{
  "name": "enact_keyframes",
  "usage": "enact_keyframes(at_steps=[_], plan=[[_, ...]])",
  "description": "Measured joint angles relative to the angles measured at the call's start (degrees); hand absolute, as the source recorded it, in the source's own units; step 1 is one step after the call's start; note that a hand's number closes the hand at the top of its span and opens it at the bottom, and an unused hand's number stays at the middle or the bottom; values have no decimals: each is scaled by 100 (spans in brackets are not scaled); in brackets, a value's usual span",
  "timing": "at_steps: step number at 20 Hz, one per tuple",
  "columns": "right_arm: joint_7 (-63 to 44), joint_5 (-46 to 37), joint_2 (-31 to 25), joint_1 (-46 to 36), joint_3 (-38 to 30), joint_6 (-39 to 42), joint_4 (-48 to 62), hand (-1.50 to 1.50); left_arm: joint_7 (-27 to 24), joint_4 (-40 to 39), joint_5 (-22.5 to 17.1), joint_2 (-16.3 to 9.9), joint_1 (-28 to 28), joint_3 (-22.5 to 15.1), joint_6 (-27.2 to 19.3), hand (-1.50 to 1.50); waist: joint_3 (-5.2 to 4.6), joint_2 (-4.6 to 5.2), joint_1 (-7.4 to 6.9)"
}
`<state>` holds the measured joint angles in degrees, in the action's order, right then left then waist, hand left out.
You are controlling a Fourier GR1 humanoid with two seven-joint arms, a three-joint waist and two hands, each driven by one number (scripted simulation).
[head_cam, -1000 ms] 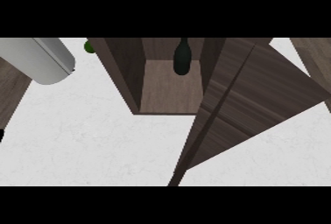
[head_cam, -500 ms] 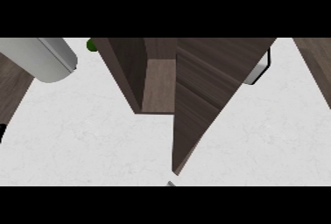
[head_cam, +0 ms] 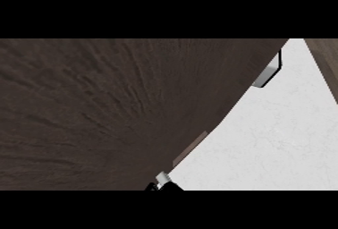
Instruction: Pick up the wine, place it into the cabinet and close the cabinet
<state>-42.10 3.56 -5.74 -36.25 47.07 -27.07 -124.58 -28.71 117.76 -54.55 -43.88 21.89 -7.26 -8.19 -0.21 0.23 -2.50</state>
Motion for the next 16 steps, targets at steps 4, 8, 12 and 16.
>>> enact_keyframes(at_steps=[4,8,12,16], plan=[[237,458,351,-1164,-475,-253,1121,150,32,-62,56,127,-64,-47,-9,-150,3,4,-24],[507,895,489,-2077,-1004,-182,2147,150,184,-27,118,224,-185,-30,-158,-150,9,0,28],[929,764,538,-2676,-1334,114,3185,150,330,65,167,305,-253,-25,-317,-150,12,0,66],[1295,713,563,-3059,-1743,381,4054,150,362,32,249,393,-211,58,-263,-150,12,-5,91]])
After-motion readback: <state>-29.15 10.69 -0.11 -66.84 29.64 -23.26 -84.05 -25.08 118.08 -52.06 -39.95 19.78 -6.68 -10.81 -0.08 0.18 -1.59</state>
